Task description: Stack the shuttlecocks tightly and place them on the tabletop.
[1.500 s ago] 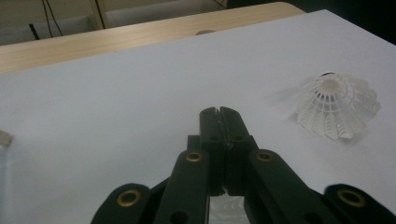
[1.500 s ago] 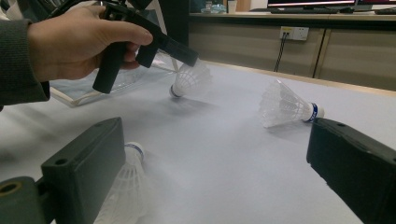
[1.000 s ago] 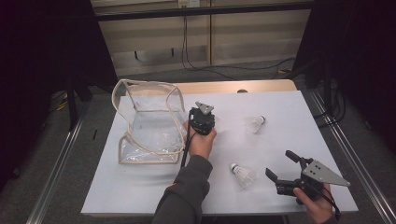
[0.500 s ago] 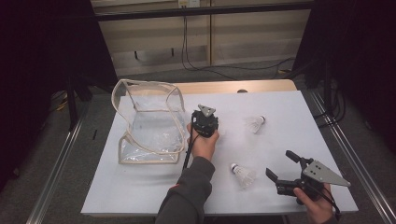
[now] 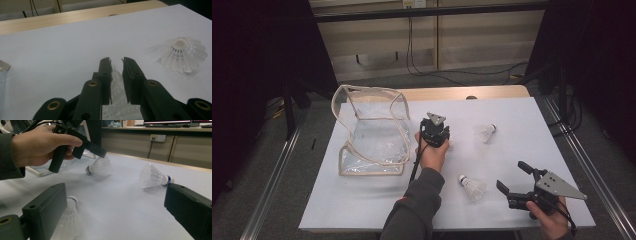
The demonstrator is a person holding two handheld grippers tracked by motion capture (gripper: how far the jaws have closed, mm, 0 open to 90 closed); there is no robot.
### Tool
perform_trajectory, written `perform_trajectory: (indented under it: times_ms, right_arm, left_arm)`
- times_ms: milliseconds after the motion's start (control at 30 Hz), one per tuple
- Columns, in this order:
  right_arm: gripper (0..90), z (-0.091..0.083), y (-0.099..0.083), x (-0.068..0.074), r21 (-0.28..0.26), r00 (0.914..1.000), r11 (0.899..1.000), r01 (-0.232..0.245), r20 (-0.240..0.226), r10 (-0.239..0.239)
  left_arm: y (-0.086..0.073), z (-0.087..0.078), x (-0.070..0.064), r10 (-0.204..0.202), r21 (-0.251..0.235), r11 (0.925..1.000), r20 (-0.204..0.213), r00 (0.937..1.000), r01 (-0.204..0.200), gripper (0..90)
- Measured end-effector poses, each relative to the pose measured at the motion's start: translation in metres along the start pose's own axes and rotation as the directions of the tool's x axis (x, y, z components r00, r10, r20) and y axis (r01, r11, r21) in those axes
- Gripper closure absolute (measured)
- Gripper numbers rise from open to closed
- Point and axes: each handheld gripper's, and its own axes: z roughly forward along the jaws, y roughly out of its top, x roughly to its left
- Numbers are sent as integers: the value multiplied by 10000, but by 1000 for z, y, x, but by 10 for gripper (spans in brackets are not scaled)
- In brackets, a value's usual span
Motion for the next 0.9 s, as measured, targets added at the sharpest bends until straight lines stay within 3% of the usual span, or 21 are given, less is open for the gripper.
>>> perform_trajectory:
  times_ms: [300, 900]
  right_arm:
    - [39, 0, 0, 0, -9, 10000, 10000, -2, -5, 2]
    - [39, 0, 0, 0, 11, 10000, 10000, 19, 0, -19]
  left_arm:
    - [-1, -2, -1, 183, 113, 9998, 96, 9998, -184, 768]
    - [-2, -3, 0, 178, 109, 9998, 195, 9997, -181, 759]
